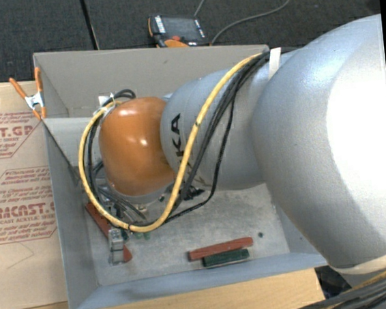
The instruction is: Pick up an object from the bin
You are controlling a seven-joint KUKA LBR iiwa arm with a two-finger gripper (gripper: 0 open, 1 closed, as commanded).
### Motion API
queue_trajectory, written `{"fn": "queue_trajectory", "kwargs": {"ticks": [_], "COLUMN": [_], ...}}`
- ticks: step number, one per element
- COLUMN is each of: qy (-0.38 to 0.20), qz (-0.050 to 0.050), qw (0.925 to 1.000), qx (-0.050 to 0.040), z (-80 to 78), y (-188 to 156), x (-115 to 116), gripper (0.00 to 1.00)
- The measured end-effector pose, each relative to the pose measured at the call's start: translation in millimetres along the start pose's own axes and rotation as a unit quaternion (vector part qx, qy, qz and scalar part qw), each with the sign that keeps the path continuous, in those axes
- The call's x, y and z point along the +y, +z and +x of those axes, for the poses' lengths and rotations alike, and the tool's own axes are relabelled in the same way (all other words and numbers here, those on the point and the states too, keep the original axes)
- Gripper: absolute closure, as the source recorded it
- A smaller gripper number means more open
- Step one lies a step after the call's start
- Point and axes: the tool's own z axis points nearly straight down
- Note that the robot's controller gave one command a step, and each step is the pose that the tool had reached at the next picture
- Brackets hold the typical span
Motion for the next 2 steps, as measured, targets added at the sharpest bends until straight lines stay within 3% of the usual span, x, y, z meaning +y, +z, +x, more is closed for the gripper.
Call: {"fn": "queue_trajectory", "kwargs": {"ticks": [1, 2], "qy": [-0.314, -0.519], "qz": [0.001, 0.001], "qw": [0.9494, 0.8548], "qx": [-0.0018, -0.0052], "z": [3.4, -11.1], "y": [72.2, 39.6], "x": [-22.6, -32.5], "gripper": [0.0, 0.0]}}
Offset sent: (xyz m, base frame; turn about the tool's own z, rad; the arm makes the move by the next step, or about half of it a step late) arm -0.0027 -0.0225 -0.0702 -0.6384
